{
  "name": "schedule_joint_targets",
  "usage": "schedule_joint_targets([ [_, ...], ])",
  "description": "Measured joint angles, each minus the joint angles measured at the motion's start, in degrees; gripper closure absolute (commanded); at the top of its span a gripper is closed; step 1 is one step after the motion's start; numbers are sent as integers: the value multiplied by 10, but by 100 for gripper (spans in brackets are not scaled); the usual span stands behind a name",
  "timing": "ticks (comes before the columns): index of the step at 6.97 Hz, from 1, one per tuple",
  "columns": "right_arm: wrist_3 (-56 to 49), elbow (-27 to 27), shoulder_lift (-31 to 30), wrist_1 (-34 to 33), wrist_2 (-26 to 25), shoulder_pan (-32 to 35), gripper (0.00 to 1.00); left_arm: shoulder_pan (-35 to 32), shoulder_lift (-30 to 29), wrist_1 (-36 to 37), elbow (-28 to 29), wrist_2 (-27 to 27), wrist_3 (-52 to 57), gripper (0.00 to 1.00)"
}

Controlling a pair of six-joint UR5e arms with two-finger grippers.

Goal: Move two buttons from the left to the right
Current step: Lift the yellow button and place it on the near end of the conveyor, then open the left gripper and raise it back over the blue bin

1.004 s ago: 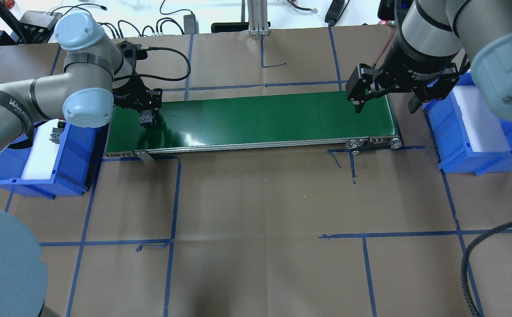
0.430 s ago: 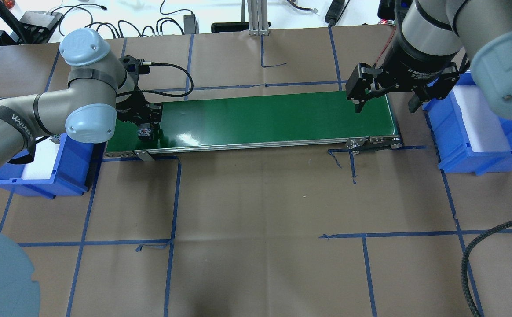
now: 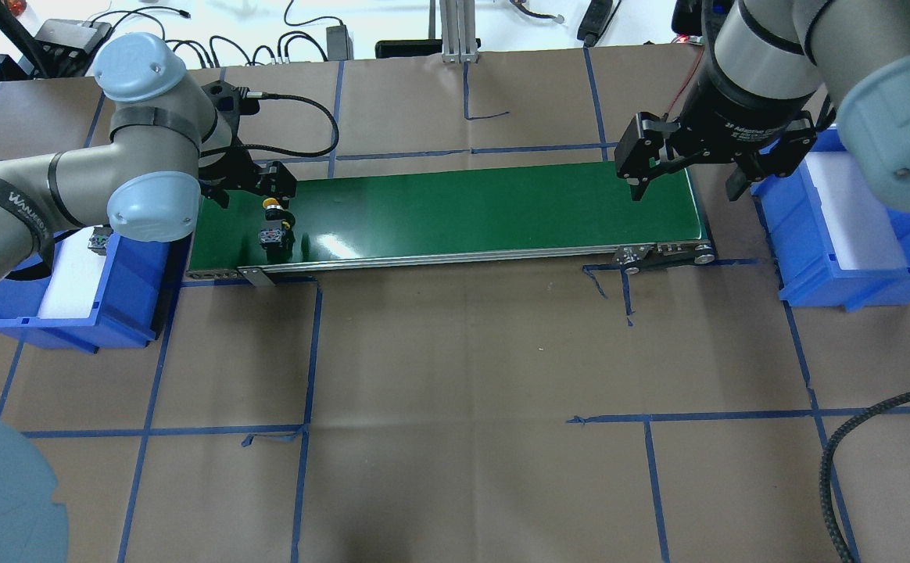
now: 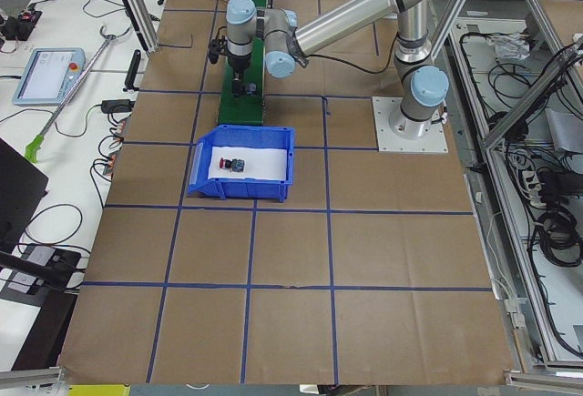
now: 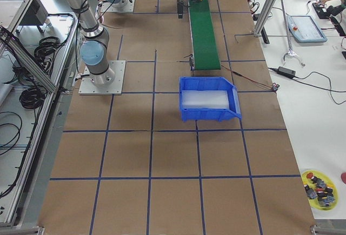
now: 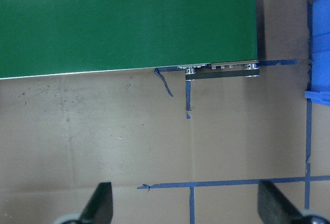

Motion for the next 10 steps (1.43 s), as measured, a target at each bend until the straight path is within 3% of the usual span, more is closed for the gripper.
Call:
schedule_joint_targets([
  [5, 5, 1, -1, 0, 0, 0, 0, 16, 36, -209, 152, 0, 31, 0],
  [10, 8, -1, 0, 0, 0, 1, 0, 180, 23, -232, 177, -5, 180, 0],
])
